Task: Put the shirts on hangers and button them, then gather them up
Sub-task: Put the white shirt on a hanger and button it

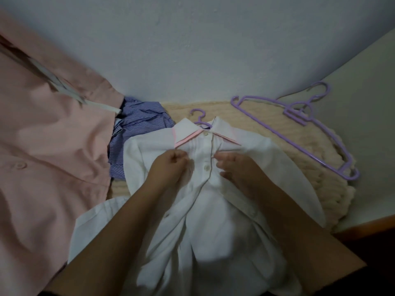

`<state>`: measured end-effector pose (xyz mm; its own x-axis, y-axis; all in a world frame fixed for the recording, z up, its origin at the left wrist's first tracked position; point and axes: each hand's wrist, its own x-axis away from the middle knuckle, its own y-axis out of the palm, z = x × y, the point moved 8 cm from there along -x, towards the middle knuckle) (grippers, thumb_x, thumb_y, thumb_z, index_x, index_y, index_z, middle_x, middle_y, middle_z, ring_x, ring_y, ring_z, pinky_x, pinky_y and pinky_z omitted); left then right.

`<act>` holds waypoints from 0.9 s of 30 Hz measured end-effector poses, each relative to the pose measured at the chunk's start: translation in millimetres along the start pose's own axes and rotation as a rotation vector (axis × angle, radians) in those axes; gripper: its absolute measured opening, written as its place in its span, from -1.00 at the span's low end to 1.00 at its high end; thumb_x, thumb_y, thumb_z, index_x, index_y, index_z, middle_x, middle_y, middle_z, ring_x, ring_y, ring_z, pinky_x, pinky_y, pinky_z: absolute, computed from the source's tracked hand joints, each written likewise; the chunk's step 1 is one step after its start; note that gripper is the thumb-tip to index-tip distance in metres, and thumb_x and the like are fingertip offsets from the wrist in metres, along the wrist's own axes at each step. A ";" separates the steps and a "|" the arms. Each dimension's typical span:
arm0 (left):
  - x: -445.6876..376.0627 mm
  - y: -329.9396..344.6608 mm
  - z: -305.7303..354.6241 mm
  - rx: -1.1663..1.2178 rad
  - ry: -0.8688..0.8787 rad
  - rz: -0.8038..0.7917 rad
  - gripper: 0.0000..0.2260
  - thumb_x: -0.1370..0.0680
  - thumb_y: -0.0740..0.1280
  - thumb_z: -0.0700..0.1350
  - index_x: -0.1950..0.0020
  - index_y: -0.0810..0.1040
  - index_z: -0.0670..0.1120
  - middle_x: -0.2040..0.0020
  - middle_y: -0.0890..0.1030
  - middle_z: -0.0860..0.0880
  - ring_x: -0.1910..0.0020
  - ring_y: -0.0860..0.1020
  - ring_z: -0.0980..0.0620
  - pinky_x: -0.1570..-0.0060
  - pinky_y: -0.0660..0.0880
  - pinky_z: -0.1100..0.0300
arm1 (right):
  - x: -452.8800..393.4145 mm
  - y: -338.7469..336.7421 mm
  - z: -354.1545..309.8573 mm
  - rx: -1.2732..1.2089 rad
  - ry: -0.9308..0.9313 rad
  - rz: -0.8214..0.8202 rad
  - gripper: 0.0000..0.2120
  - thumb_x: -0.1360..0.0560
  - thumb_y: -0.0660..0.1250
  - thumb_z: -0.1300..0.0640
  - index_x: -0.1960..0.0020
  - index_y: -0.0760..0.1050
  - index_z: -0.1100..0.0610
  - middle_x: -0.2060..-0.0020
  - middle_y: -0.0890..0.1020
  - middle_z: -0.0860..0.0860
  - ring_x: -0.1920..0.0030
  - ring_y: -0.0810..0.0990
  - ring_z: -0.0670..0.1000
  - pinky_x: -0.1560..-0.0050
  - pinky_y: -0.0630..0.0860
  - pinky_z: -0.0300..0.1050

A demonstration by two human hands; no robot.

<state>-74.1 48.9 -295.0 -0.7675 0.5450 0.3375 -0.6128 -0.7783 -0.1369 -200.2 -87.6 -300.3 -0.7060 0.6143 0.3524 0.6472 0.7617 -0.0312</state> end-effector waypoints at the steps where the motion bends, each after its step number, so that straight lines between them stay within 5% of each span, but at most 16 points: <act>1: 12.6 -4.9 1.2 -0.039 0.022 0.020 -0.91 -0.53 0.32 -0.25 0.09 0.61 -0.12 0.23 0.62 -0.11 0.39 0.58 0.10 0.38 0.48 0.30 | 12.3 -5.6 0.6 0.130 -0.039 0.040 -0.75 -0.53 0.25 0.32 -0.14 0.58 0.14 0.08 0.64 0.00 0.15 0.59 -0.08 0.09 0.50 -0.26; 4: 41.1 -9.5 -6.3 -0.296 0.086 0.002 -0.88 -0.53 0.36 -0.19 -0.05 0.60 -0.07 0.19 0.66 0.00 0.33 0.61 0.11 0.40 0.50 0.34 | 41.4 -8.1 6.4 0.390 -0.123 0.082 -0.75 -0.50 0.26 0.31 -0.01 0.61 0.02 0.17 0.63 -0.08 0.27 0.54 -0.07 0.17 0.46 -0.33; 7: 55.0 -7.7 -21.7 -0.488 0.122 0.067 -0.87 -0.48 0.34 -0.15 0.02 0.61 0.03 0.27 0.66 0.06 0.33 0.60 0.11 0.28 0.50 0.31 | 50.0 -2.6 19.6 0.513 -0.117 0.057 -0.74 -0.51 0.25 0.33 -0.08 0.62 0.11 0.09 0.59 -0.11 0.12 0.52 -0.22 0.13 0.34 -0.59; 11: 58.4 3.4 -30.1 -0.549 0.163 0.097 -0.82 -0.45 0.34 -0.14 -0.02 0.61 0.02 0.27 0.65 0.07 0.30 0.60 0.15 0.25 0.46 0.38 | 49.8 -0.2 29.1 0.601 -0.062 0.061 -0.69 -0.48 0.25 0.36 -0.15 0.59 0.14 -0.08 0.62 0.01 -0.04 0.51 -0.13 -0.09 0.35 -0.37; 22: 60.9 24.7 -28.8 -0.623 0.191 -0.013 -0.65 -0.46 0.41 -0.07 -0.24 0.50 0.06 0.23 0.61 0.15 0.14 0.61 0.16 -0.01 0.56 0.19 | 47.0 -0.9 29.7 0.688 -0.021 0.158 -0.81 -0.46 0.28 0.30 0.05 0.60 0.06 0.11 0.61 -0.04 0.04 0.57 -0.03 -0.03 0.46 -0.21; 27: 62.2 31.6 -18.8 -0.800 0.268 0.037 -0.60 -0.49 0.32 -0.06 -0.33 0.46 0.07 0.09 0.67 0.02 0.07 0.60 0.05 0.00 0.53 0.16 | 49.4 11.6 25.0 0.640 -0.017 0.188 -0.78 -0.46 0.25 0.34 0.08 0.60 0.10 0.16 0.58 -0.07 0.12 0.55 -0.07 0.08 0.40 -0.29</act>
<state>-144.6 64.1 -295.9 -0.7466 0.6574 0.1015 -0.4573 -0.3964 -0.7961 -234.7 -43.4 -306.6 -0.6060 0.7475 0.2721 0.4650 0.6104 -0.6413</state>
